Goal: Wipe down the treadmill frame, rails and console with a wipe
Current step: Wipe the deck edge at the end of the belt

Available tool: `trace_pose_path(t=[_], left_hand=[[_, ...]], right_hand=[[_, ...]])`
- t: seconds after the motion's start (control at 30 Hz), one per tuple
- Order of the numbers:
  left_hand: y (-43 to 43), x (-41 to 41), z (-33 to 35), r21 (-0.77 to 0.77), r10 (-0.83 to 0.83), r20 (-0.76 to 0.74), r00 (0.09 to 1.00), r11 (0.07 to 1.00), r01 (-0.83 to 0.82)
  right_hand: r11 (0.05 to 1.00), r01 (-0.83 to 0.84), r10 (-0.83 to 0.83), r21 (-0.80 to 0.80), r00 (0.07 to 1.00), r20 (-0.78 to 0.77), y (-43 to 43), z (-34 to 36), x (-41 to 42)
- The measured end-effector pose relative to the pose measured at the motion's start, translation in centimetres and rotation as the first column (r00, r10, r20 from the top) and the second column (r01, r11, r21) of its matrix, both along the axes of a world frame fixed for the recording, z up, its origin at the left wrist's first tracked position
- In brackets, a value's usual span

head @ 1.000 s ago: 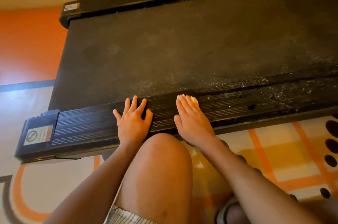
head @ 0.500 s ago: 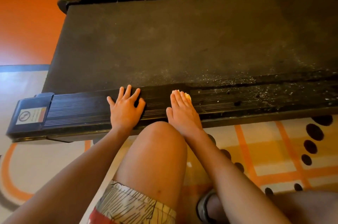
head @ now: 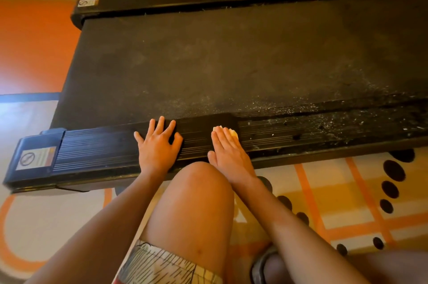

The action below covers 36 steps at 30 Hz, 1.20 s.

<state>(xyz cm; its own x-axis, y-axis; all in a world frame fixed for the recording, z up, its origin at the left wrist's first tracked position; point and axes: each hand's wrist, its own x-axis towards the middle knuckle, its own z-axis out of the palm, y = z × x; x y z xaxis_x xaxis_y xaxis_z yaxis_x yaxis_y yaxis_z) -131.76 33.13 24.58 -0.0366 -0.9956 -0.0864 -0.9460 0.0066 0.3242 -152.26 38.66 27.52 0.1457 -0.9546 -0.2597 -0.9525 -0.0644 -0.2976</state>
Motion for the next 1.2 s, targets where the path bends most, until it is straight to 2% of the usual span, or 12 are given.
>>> trace_pose_path(t=[0.27,0.37,0.53,0.67,0.8,0.9,1.0,1.2], left_hand=[[-0.1,0.0,0.0,-0.004,-0.005,-0.001,1.000,1.000,0.005],[-0.1,0.1,-0.2,-0.012,-0.007,-0.009,1.000,1.000,0.006],[-0.1,0.1,-0.4,-0.034,0.001,-0.018,1.000,0.999,-0.002],[-0.1,0.1,-0.7,-0.038,-0.001,-0.017,1.000,0.999,0.001],[-0.2,0.1,-0.7,-0.042,0.004,-0.017,1.000,0.999,-0.005],[-0.2,0.2,-0.8,-0.048,0.006,-0.007,1.000,0.999,-0.006],[-0.2,0.2,-1.0,-0.039,0.004,0.000,1.000,0.999,-0.004],[-0.2,0.2,-0.9,-0.047,0.001,-0.010,1.000,0.999,-0.001]], right_hand=[[0.999,0.051,-0.051,0.009,0.999,-0.013,-4.7,0.0,-0.2],[0.999,0.053,-0.053,-0.007,0.998,0.042,-1.9,-0.3,0.1],[0.997,0.076,-0.076,-0.007,0.997,-0.010,2.2,-1.0,-0.2],[0.991,0.129,-0.129,-0.045,0.991,-0.015,-1.4,-0.6,-1.1],[0.994,0.107,-0.107,0.004,0.994,-0.012,-4.3,0.1,-2.1],[0.994,0.101,-0.100,-0.032,0.994,0.036,-1.3,0.1,-2.1],[0.993,0.109,-0.109,-0.053,0.994,0.010,1.8,-0.2,-2.1],[0.990,0.140,-0.141,-0.028,0.990,-0.019,-3.2,-0.2,-1.9]])
